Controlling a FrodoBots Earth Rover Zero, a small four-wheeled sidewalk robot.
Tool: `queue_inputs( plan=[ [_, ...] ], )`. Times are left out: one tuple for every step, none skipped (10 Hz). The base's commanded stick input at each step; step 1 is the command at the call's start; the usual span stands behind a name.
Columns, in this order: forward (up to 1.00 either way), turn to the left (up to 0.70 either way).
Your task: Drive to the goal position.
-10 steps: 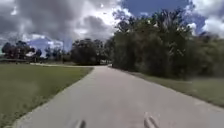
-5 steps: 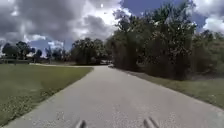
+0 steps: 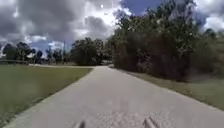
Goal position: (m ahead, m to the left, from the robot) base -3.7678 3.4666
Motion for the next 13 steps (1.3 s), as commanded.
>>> queue_inputs(
  plan=[
    [0.7,0.0],
    [0.7,0.0],
    [0.7,0.18],
    [0.7,0.35],
    [0.7,0.15],
    [0.7,0.0],
    [0.7,0.0],
    [0.7,0.0],
    [0.7,0.0],
    [0.7,0.0],
    [0.7,0.0],
    [0.7,0.0],
    [0.7,0.0]
  ],
)
